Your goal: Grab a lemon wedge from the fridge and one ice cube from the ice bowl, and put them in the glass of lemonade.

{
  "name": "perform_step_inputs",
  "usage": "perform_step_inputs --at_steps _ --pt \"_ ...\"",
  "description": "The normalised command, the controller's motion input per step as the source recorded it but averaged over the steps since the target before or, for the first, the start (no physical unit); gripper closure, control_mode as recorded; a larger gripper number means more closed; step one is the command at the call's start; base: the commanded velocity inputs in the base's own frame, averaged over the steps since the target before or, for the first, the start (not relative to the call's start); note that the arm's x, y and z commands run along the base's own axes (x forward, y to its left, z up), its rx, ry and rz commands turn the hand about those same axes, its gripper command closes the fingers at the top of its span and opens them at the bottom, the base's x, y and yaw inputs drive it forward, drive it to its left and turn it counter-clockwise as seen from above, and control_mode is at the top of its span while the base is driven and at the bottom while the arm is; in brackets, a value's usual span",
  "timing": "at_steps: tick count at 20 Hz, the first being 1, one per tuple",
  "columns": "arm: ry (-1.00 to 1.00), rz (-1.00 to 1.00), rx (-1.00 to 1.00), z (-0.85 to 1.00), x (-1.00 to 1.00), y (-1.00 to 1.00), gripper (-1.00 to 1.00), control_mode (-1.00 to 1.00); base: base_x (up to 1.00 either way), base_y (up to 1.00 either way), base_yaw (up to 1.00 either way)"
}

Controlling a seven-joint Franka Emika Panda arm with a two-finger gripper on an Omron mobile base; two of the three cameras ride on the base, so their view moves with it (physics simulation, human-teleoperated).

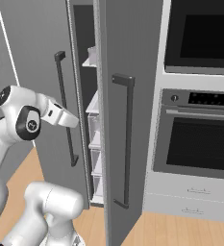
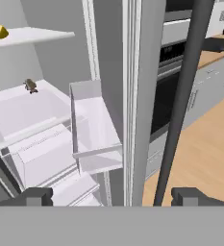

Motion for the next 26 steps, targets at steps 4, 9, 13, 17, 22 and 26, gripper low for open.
perform_step_inputs --at_steps 4,9,13,17,22,26 --pt "0.24 -0.35 -0.33 0.44 1.0 0.35 -1.0 -1.0 0.0 0.0 0.0" --pt "0.39 -0.29 -0.27 0.57 0.77 -0.45 -1.0 -1.0 0.0 0.0 0.0" --pt "0.24 -0.24 -0.08 0.09 0.4 -0.53 -1.0 -1.0 0.0 0.0 0.0" --pt "-0.02 -0.14 0.0 -0.57 0.03 -0.14 -1.0 -1.0 0.0 0.0 0.0" --pt "-0.04 -0.12 -0.09 -0.29 0.37 -0.03 -1.0 -1.0 0.0 0.0 0.0" --pt "0.0 -0.06 -0.05 0.01 0.35 -0.24 -1.0 -1.0 0.0 0.0 0.0"
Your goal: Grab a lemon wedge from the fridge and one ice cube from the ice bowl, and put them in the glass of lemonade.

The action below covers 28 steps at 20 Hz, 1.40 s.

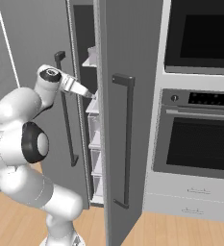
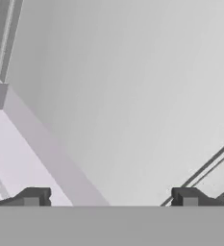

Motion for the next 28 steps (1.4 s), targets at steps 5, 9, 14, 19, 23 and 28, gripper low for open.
perform_step_inputs --at_steps 5,9,14,19,23,28 --pt "0.0 -0.04 0.0 0.0 0.15 -0.71 -1.0 -1.0 0.0 0.0 0.0" --pt "0.0 -0.03 0.0 0.0 0.0 -0.88 -1.0 -1.0 0.0 0.0 0.0" --pt "-0.03 -0.01 0.0 0.0 0.0 -0.94 -1.0 -1.0 0.0 0.0 0.0" --pt "-0.12 0.0 0.0 0.0 0.0 -0.9 -1.0 -1.0 0.0 0.0 0.0" --pt "-0.11 0.0 0.0 0.01 0.0 -0.83 -1.0 -1.0 0.0 0.0 0.0" --pt "-0.12 0.0 0.0 0.0 0.0 -0.64 -1.0 -1.0 0.0 0.0 0.0"
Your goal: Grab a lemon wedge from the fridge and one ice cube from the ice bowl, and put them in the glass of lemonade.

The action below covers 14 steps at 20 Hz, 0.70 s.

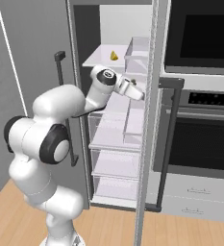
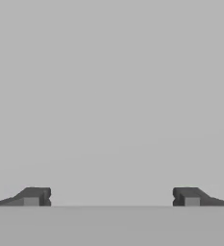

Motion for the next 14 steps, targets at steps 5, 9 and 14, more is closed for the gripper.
perform_step_inputs --at_steps 5,9,14 --pt "-0.09 0.15 0.01 0.0 -0.17 0.24 -1.0 -1.0 0.0 0.0 0.0" --pt "0.0 0.32 0.06 0.01 -0.71 0.66 -1.0 -1.0 0.0 0.0 0.0" --pt "0.05 0.44 0.26 0.0 -0.63 0.52 -1.0 -1.0 0.0 0.0 0.0"
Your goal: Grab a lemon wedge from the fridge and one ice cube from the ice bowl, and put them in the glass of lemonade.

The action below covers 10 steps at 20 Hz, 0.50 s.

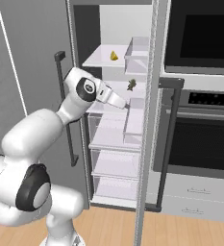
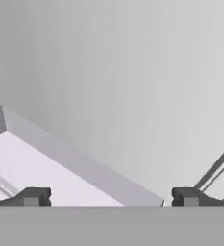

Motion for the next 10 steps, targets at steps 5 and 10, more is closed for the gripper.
perform_step_inputs --at_steps 5,10 --pt "0.22 0.57 0.51 0.0 -0.29 0.51 -1.0 -1.0 0.0 0.0 0.0" --pt "0.33 0.58 0.45 0.12 -0.21 0.62 -1.0 -1.0 0.0 0.0 0.0"
